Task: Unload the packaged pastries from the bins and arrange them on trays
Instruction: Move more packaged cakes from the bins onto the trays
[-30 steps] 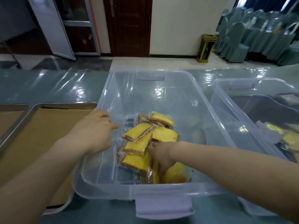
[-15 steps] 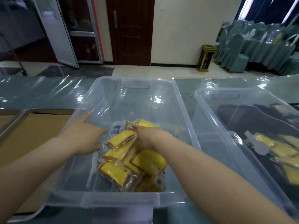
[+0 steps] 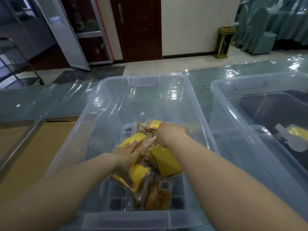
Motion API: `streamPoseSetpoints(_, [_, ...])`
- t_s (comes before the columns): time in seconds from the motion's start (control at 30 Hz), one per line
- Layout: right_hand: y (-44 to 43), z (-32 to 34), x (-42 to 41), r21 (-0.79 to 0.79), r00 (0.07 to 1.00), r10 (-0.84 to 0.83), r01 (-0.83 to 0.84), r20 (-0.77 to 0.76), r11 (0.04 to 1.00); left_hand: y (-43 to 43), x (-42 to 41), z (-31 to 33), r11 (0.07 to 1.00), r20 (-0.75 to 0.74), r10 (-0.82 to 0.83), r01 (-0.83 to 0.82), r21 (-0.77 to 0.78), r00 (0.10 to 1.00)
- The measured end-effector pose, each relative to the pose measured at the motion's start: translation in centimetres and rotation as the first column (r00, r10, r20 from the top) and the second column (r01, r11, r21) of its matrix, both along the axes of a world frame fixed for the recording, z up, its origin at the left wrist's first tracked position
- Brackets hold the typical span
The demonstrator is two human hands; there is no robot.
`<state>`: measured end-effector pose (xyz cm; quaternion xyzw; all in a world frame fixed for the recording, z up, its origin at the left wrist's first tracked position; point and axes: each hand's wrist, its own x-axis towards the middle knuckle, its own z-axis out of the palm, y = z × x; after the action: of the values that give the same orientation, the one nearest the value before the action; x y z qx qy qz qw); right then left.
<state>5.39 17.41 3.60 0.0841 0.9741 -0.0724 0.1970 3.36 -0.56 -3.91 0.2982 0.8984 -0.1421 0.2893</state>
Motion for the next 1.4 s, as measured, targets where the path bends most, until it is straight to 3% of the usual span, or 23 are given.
streamPoseSetpoints(0.23, [0.2, -1.1, -0.6, -0.047, 0.997, -0.058, 0.061, 0.054, 0.997, 1.4, 0.9, -2.1, 0.997, -0.057, 0.067, -0.069, -0.036, 0.996])
streamPoseSetpoints(0.33, [0.4, -1.2, -0.6, 0.022, 0.994, -0.002, 0.0, 0.109, 1.0, 1.1, 0.2, -1.7, 0.998, -0.082, 0.06, -0.059, 0.016, 0.995])
streamPoseSetpoints(0.5, [0.4, -0.6, -0.4, 0.065, 0.999, -0.007, 0.004, 0.05, 0.998, 0.9, -0.9, 0.8, 0.985, -0.236, 0.034, 0.008, 0.173, 0.971])
streamPoseSetpoints(0.6, [0.3, -0.5, -0.1, 0.021, 0.997, -0.071, 0.071, -0.016, 0.997, 0.9, -1.3, 1.5, 0.964, -0.278, 0.108, -0.032, 0.265, 0.955])
streamPoseSetpoints(0.67, [0.2, -0.1, 0.0, -0.038, 0.98, -0.134, 0.13, -0.149, 0.991, 1.0, -1.8, 2.4, 0.931, -0.291, 0.207, -0.096, 0.353, 0.934])
streamPoseSetpoints(0.77, [-0.2, 0.4, 0.0, -0.177, 0.898, -0.182, 0.12, -0.399, 0.977, 1.0, -3.2, 4.4, 0.789, -0.287, 0.434, -0.208, 0.578, 0.854])
streamPoseSetpoints(0.83, [-0.4, 0.6, -0.1, -0.269, 0.845, -0.23, 0.107, -0.483, 0.957, 0.9, -4.0, 5.8, 0.699, -0.286, 0.513, -0.2, 0.687, 0.809])
streamPoseSetpoints(1.03, [-0.6, 1.3, -0.1, -0.408, 0.768, -0.294, 0.046, -0.569, 0.912, 0.7, -4.4, 8.9, 0.578, -0.339, 0.567, -0.068, 0.813, 0.751])
streamPoseSetpoints(1.2, [-1.2, 4.6, 0.6, -0.656, 0.621, -0.476, -0.081, -0.622, 0.75, -3.0, -4.1, 14.5, 0.209, -0.242, 0.752, 0.127, 0.97, 0.613])
streamPoseSetpoints(1.4, [-7.8, 10.7, 3.7, -0.715, 0.475, -0.542, -0.361, -0.694, 0.599, -10.3, -0.6, 20.6, -0.012, -0.173, 0.759, 0.279, 0.96, 0.627])
